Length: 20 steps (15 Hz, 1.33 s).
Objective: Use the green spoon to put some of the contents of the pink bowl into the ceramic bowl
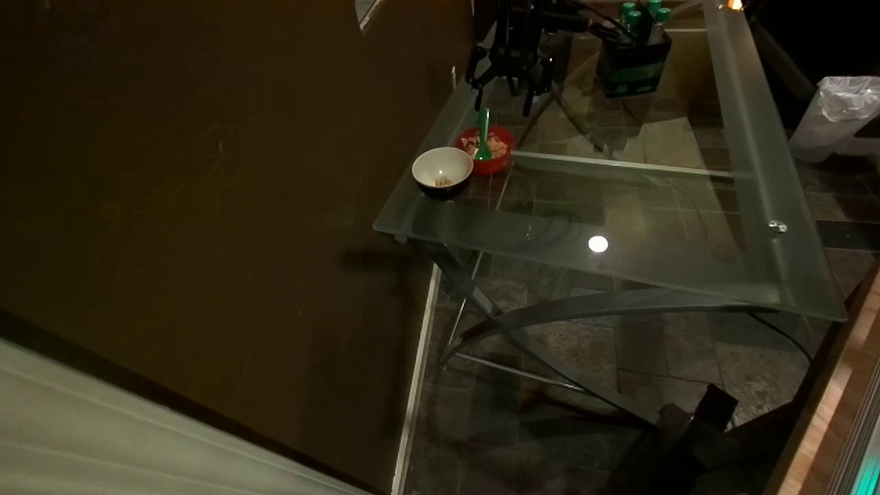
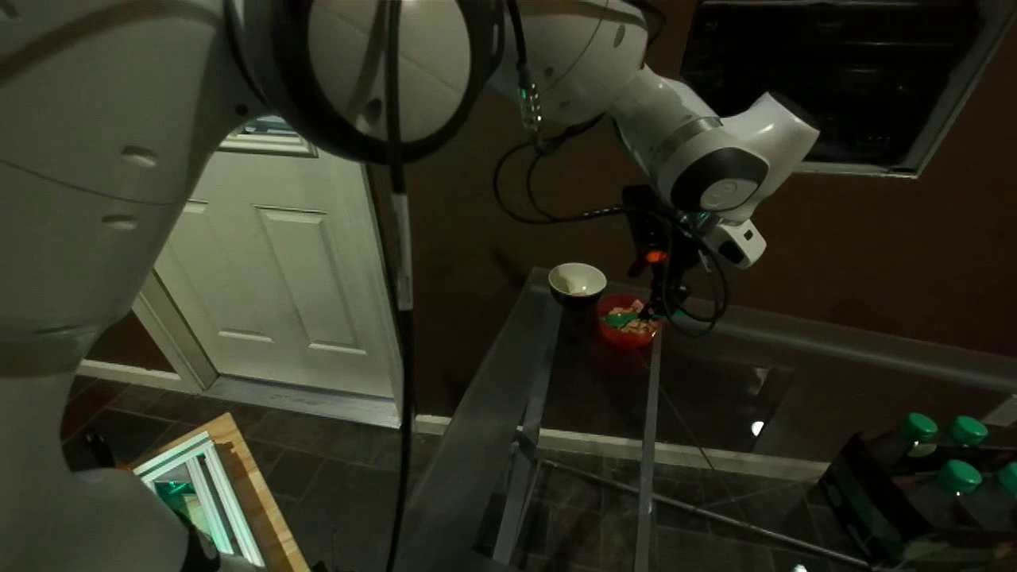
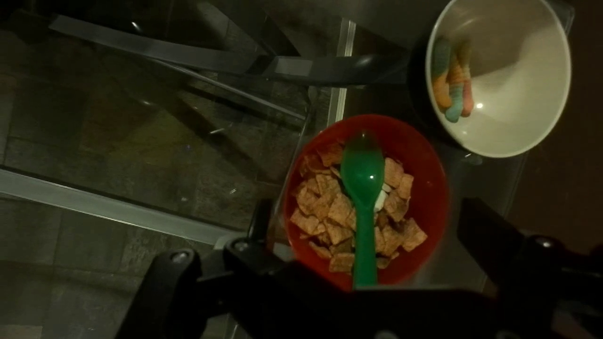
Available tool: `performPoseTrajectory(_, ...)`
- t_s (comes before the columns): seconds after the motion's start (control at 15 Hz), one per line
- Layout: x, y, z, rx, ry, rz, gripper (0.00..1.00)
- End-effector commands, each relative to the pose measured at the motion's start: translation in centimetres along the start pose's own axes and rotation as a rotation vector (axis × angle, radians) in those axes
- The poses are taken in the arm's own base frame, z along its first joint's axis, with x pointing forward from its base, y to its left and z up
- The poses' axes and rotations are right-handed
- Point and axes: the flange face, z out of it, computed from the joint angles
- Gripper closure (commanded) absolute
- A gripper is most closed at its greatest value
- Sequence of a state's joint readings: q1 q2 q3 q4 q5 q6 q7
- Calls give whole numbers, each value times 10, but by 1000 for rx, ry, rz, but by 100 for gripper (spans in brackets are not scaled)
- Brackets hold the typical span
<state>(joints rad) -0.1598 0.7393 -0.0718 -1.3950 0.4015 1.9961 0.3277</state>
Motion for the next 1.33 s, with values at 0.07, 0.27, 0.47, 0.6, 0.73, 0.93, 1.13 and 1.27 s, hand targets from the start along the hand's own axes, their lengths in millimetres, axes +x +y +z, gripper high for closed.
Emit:
performPoseTrajectory(0.07,24,-5,12,43,-16,40,2)
performPoseTrajectory(0.27,35,-8,18,56,-11,49,15)
performPoseTrajectory(0.47,44,-13,22,72,-1,60,26)
performPoseTrajectory(0.6,48,-16,25,79,-1,66,27)
performPoseTrajectory(0.73,52,-18,30,80,-1,76,34)
performPoseTrajectory(0.93,55,-22,36,85,-14,94,49)
performPoseTrajectory(1.13,56,-23,41,77,-33,109,55)
performPoseTrajectory(1.27,57,-23,43,71,-42,119,54)
